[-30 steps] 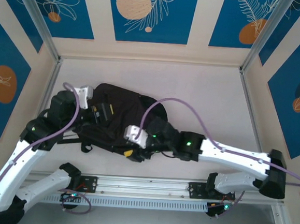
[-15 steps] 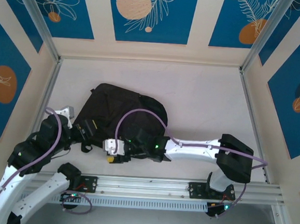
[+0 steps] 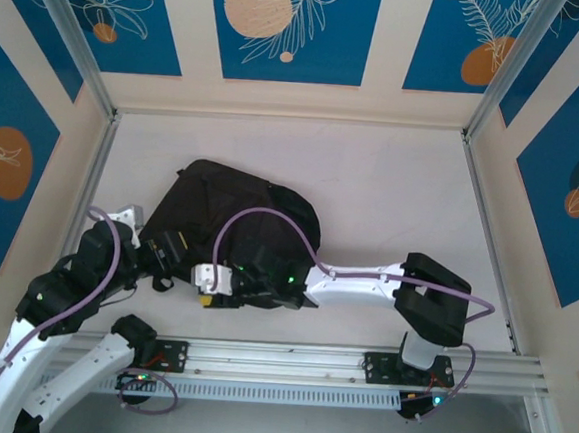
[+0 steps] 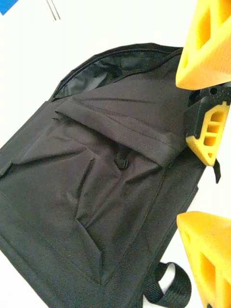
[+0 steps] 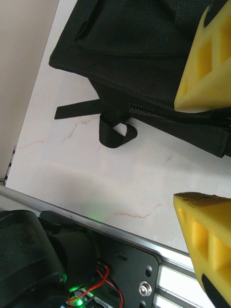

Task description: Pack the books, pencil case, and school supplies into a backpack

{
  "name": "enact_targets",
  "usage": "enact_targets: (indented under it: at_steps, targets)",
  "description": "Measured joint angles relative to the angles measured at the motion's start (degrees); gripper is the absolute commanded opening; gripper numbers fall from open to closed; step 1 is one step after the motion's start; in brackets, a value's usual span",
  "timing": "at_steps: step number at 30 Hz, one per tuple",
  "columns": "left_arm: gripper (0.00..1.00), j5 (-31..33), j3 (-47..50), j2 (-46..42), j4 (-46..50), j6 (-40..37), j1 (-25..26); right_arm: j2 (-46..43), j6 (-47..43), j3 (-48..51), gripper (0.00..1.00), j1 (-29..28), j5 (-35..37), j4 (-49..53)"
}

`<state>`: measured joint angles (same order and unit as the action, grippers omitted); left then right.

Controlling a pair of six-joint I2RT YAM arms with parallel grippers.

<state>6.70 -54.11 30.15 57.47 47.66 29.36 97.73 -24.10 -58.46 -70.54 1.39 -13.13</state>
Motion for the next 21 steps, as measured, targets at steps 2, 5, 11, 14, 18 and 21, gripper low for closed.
enact_targets:
  at_steps: [2,5,11,14,18,21]
  targets:
    - [0.67,0.0,0.4,0.0,0.0,0.0,0.0,0.7,0.0,-0.7,0.43,0.0,0.3,-0.2]
    - [0.67,0.0,0.8,-0.1,0.0,0.0,0.0,1.2,0.0,-1.3,0.4,0.0,0.9,-0.5]
    - [0.68,0.8,1.0,-1.0,0.3,-0.2,0.0,2.2,-0.5,-3.1,0.4,-1.0,4.1,-0.5]
    - [0.68,3.1,0.4,-1.7,1.3,-0.2,0.0,2.6,-0.6,-4.3,0.41,-1.8,7.2,0.5]
    - [0.68,7.3,-1.7,-2.9,2.7,-0.1,0.0,4.0,-0.6,-6.8,0.41,-2.8,10.6,1.9]
    - [0.68,9.9,-2.9,-3.9,3.4,0.0,0.0,5.0,-0.6,-8.0,0.41,-3.3,12.1,2.8]
